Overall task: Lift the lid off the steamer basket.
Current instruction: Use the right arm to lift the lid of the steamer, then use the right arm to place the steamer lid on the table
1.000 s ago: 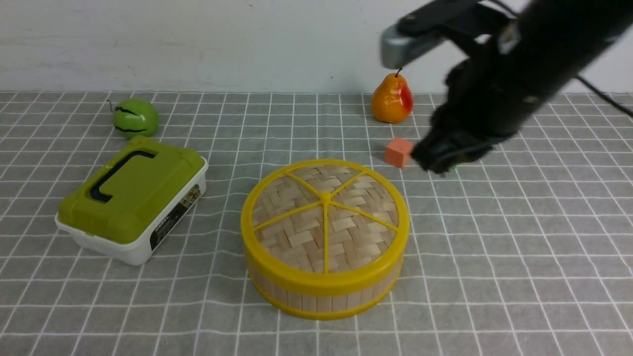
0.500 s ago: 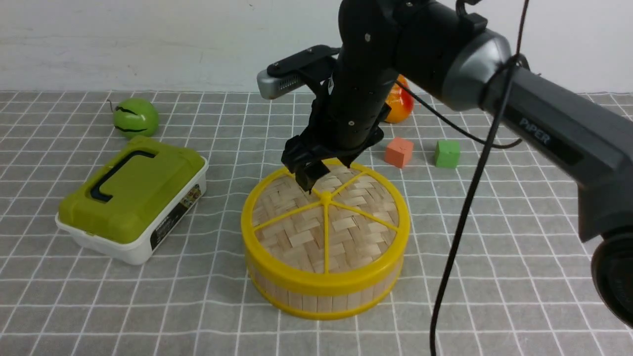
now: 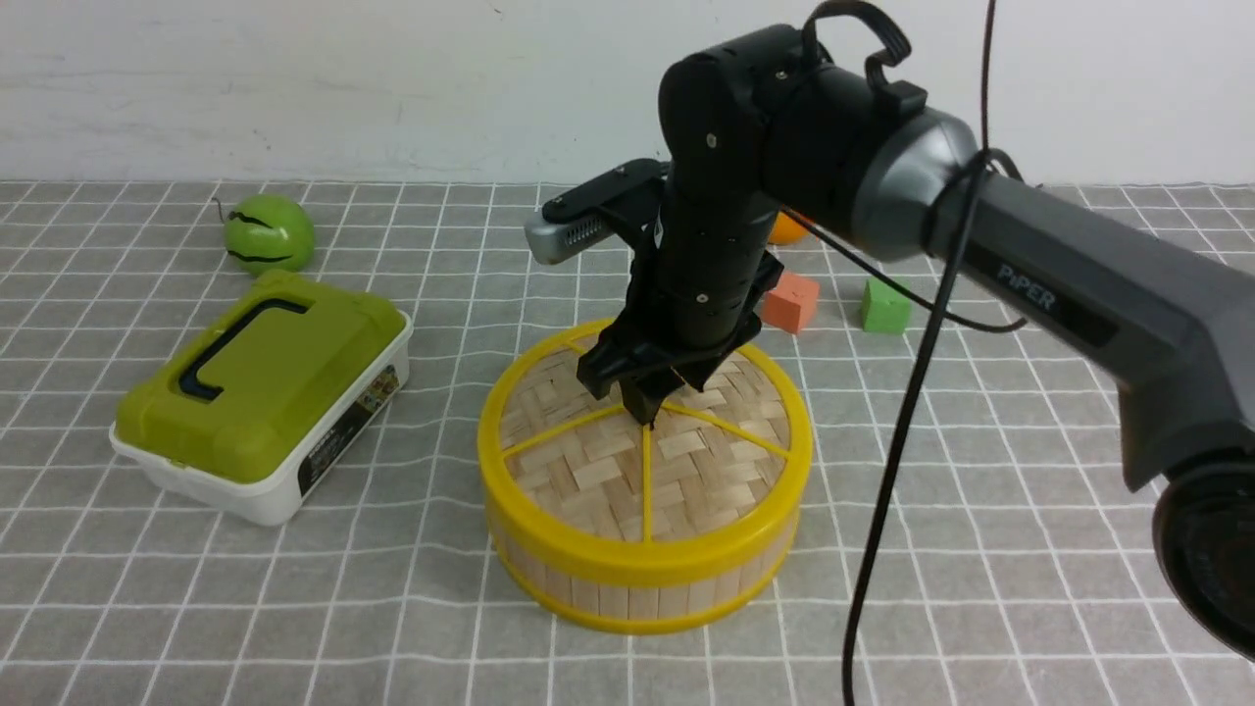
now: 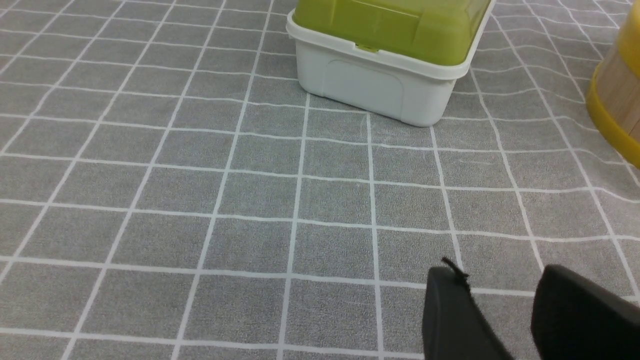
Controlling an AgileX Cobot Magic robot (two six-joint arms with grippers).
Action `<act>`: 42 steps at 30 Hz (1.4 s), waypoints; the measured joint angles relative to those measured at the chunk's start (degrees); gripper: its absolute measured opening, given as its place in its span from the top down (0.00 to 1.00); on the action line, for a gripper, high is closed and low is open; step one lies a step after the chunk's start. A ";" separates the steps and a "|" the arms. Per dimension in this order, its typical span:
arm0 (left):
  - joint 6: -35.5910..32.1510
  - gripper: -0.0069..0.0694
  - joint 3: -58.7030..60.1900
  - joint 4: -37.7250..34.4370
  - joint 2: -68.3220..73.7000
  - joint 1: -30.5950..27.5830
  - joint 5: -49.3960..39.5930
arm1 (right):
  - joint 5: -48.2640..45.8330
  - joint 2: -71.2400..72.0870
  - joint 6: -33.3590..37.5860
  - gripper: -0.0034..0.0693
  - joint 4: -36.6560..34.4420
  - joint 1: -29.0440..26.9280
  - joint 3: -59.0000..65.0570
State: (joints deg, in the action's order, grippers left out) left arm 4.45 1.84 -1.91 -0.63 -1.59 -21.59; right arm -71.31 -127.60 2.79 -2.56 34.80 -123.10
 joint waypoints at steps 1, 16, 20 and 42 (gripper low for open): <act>0.00 0.60 0.00 0.00 0.00 0.00 0.00 | 0.00 -0.01 0.00 0.47 -0.25 0.00 0.00; 0.00 0.60 0.00 0.00 0.00 0.00 0.00 | 0.24 -0.50 -0.06 0.52 -1.78 0.00 0.00; 0.00 0.60 0.00 0.00 0.00 0.00 0.00 | 0.60 -0.50 -0.01 0.71 -2.13 0.00 -0.12; 0.00 0.60 0.00 0.00 0.00 0.00 0.00 | -0.29 26.14 2.39 0.84 7.57 -4.84 5.46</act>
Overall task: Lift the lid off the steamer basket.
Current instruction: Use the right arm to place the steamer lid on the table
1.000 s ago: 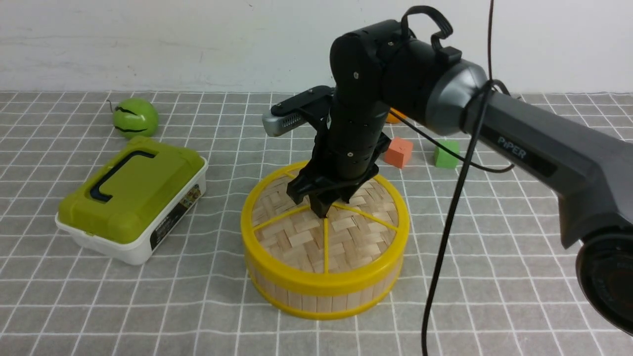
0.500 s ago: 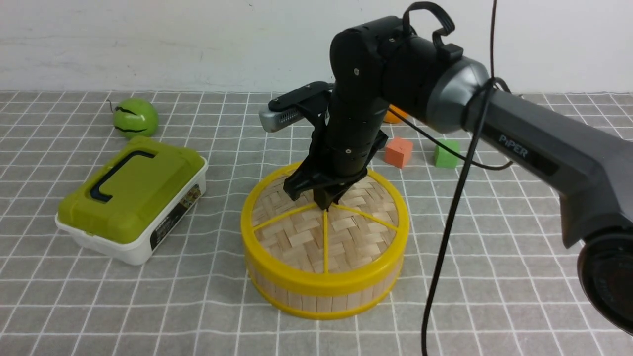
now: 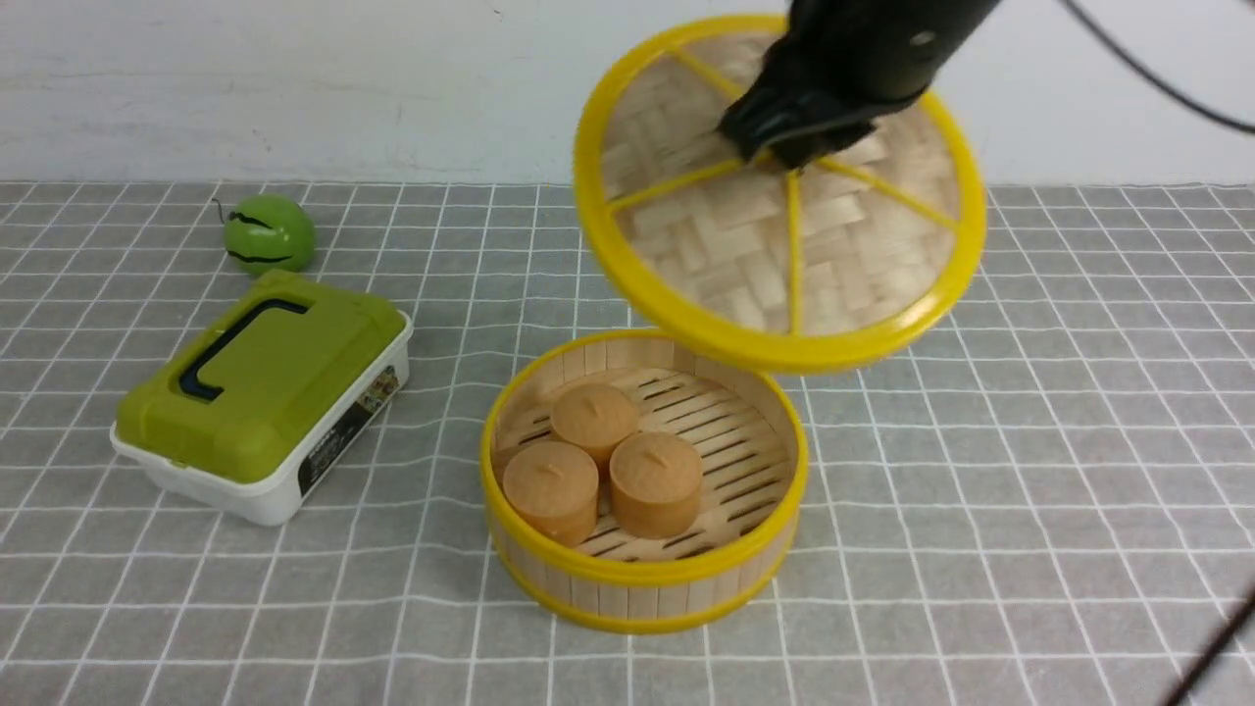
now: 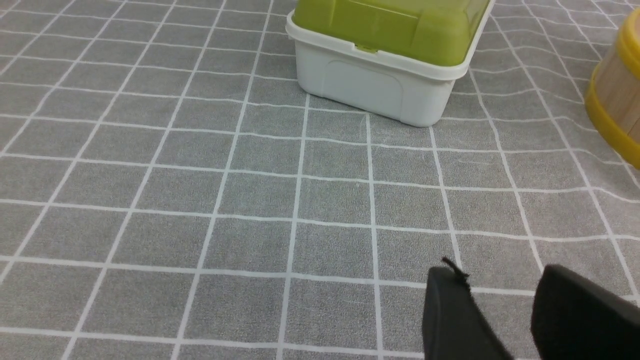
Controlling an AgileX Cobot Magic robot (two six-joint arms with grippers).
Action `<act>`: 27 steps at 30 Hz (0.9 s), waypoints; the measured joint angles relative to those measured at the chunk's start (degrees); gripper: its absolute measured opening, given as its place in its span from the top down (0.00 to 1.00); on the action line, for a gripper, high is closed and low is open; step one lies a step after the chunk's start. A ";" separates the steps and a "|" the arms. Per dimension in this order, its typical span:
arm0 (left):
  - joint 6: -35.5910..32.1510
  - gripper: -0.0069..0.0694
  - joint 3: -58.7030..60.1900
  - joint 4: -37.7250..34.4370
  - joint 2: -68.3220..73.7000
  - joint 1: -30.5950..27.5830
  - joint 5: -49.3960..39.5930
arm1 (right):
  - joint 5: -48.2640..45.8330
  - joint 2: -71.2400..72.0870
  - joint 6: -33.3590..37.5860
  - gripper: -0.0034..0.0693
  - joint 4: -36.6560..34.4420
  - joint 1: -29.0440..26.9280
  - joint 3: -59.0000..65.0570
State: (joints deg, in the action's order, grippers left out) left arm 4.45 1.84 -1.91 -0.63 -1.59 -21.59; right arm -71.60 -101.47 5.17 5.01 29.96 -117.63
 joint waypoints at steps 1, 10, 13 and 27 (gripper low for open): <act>0.00 0.60 0.00 0.00 0.00 0.00 0.00 | 0.00 2.20 -0.06 0.84 -0.07 -1.90 2.48; 0.00 0.60 0.00 0.00 0.00 0.00 0.00 | 5.71 11.16 -0.17 0.84 -2.71 -20.70 32.17; 0.00 0.60 0.00 0.00 0.00 0.00 0.00 | 14.65 9.64 -0.17 0.84 -7.55 -23.69 40.30; 0.00 0.60 0.00 0.00 0.00 0.00 0.00 | 29.40 -3.35 1.91 0.75 -14.49 -24.15 45.45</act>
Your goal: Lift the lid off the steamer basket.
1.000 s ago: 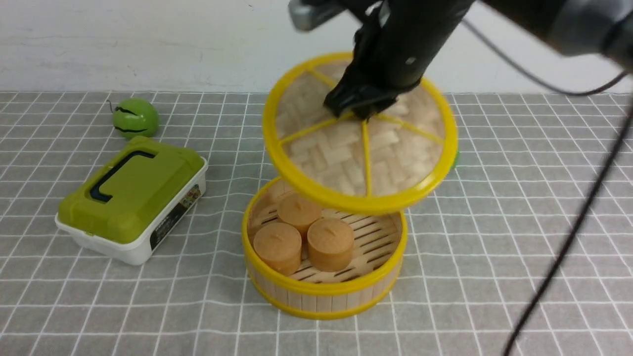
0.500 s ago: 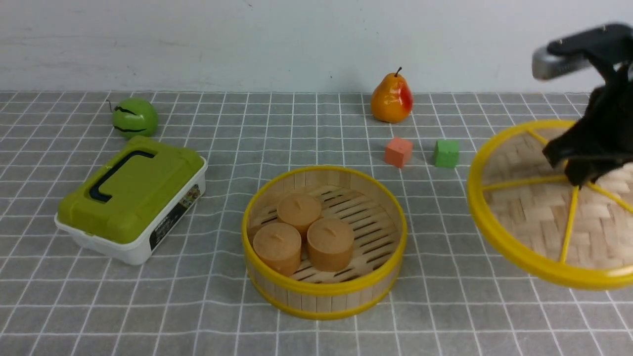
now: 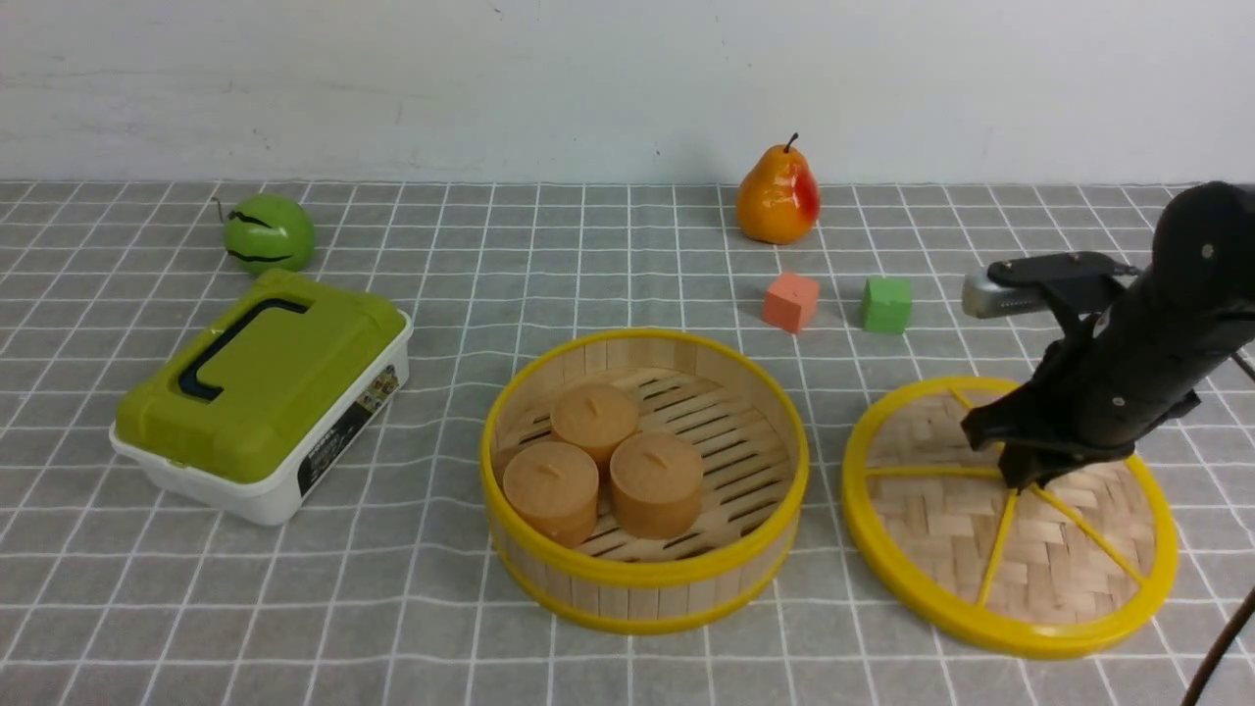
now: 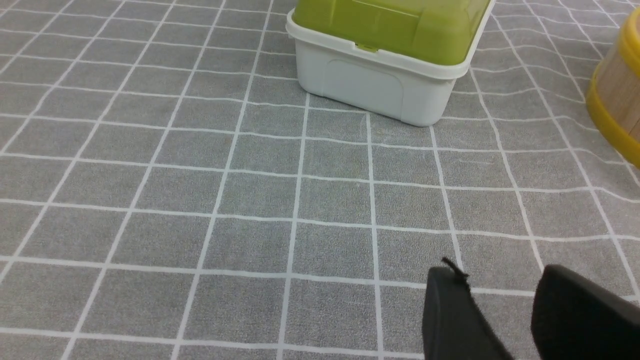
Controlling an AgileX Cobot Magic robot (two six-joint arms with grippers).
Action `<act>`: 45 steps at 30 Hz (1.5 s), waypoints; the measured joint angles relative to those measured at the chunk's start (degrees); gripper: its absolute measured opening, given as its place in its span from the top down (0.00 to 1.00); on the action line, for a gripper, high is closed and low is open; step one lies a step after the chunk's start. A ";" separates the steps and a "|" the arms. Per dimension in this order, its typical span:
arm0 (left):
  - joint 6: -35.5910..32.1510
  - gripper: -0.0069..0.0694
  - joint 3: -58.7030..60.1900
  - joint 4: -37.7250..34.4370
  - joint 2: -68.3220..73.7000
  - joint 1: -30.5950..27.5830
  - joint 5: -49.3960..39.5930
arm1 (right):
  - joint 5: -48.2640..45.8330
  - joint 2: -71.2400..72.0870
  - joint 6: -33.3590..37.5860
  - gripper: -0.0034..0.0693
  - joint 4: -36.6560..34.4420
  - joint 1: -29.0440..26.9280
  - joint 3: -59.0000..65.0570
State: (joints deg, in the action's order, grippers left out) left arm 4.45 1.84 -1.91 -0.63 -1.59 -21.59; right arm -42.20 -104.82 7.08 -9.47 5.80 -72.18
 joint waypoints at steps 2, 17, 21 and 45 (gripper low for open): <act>0.00 0.60 0.00 0.00 0.00 0.00 0.00 | 0.17 -0.22 0.00 0.65 -0.84 0.00 0.00; 0.00 0.60 0.00 0.00 0.00 0.00 -0.21 | -7.85 31.12 7.07 0.55 -9.88 0.00 -0.46; 0.00 0.60 0.00 0.00 0.00 0.00 -0.21 | -8.70 45.03 9.10 0.84 -12.19 0.00 7.17; 0.00 0.60 0.00 0.00 0.00 0.00 -0.27 | 12.27 85.04 12.91 0.97 -7.24 -0.07 45.43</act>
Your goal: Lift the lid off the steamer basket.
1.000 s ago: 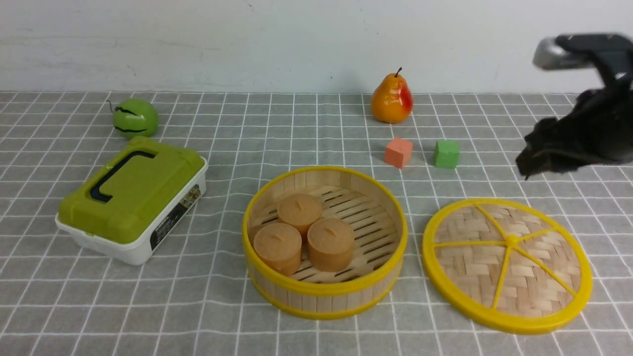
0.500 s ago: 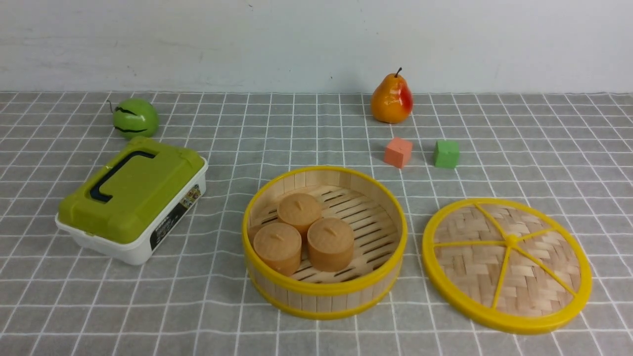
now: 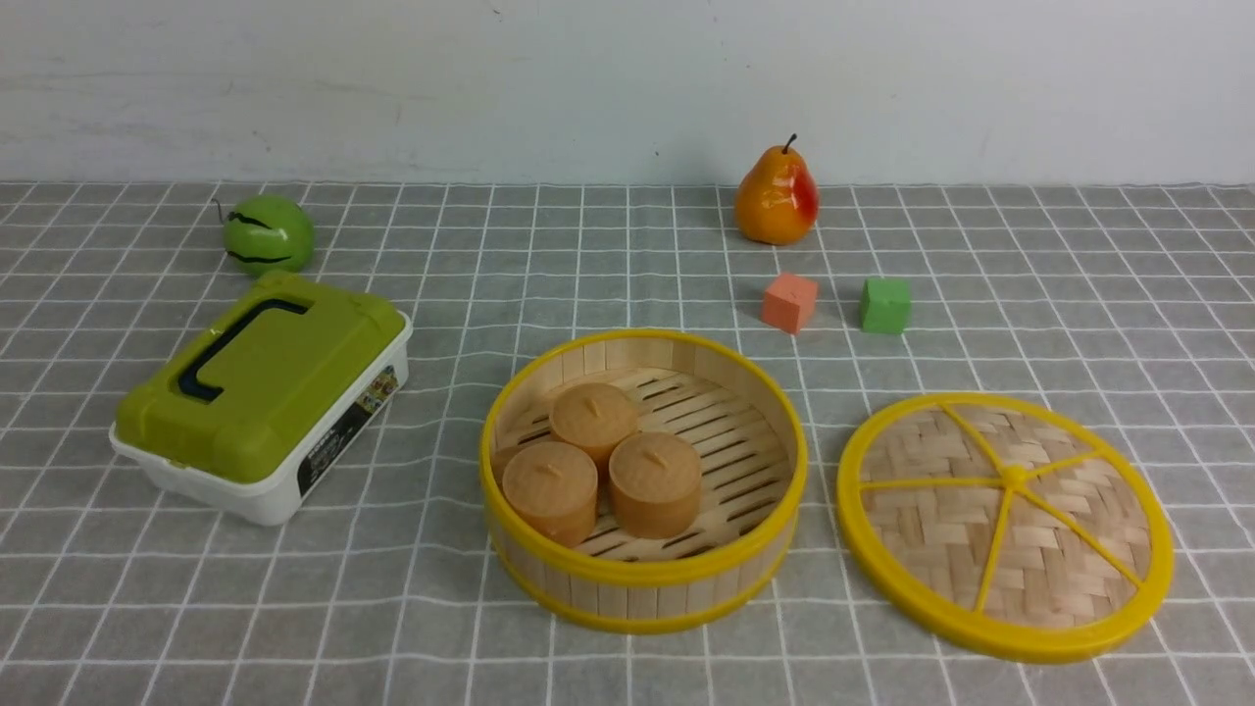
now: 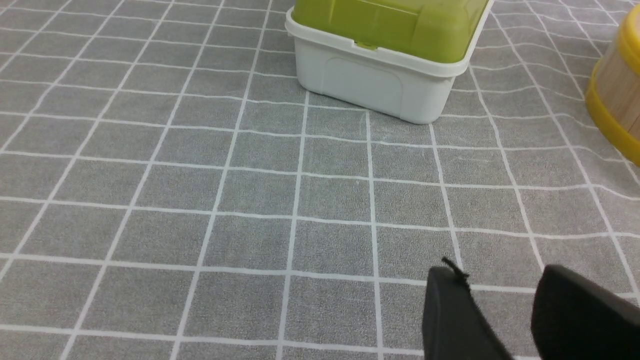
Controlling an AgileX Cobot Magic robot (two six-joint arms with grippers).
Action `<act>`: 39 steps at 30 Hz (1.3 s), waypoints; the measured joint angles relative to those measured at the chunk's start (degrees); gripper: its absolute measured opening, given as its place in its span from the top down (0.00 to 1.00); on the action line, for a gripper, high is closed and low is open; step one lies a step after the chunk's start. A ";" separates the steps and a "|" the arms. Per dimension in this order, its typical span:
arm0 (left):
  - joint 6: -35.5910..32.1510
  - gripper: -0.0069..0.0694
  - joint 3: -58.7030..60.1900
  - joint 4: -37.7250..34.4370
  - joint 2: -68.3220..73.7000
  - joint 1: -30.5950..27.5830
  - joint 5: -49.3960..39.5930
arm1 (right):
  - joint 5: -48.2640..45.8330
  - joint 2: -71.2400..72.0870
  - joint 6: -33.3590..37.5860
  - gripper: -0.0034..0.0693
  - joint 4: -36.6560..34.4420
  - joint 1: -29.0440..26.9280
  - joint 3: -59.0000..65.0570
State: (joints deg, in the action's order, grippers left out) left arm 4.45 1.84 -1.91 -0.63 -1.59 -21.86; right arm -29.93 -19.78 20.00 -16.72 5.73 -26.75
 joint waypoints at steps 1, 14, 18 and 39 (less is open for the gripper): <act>0.00 0.60 0.00 0.00 0.00 0.00 0.00 | 6.14 0.95 1.25 0.97 -1.42 0.00 3.99; 0.00 0.60 0.00 0.00 0.00 0.00 -0.05 | 27.94 17.07 -4.78 0.95 0.03 -2.93 28.01; 0.00 0.60 0.00 0.00 0.00 0.00 -0.11 | 19.70 20.32 -17.28 0.94 10.95 -6.52 28.22; 0.00 0.60 0.00 0.00 0.00 0.00 -0.17 | 7.69 20.39 -28.77 0.91 16.72 -6.85 27.77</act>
State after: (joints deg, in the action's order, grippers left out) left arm 4.45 1.84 -1.91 -0.63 -1.59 -22.03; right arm -22.24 0.61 -8.77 0.00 -1.12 1.02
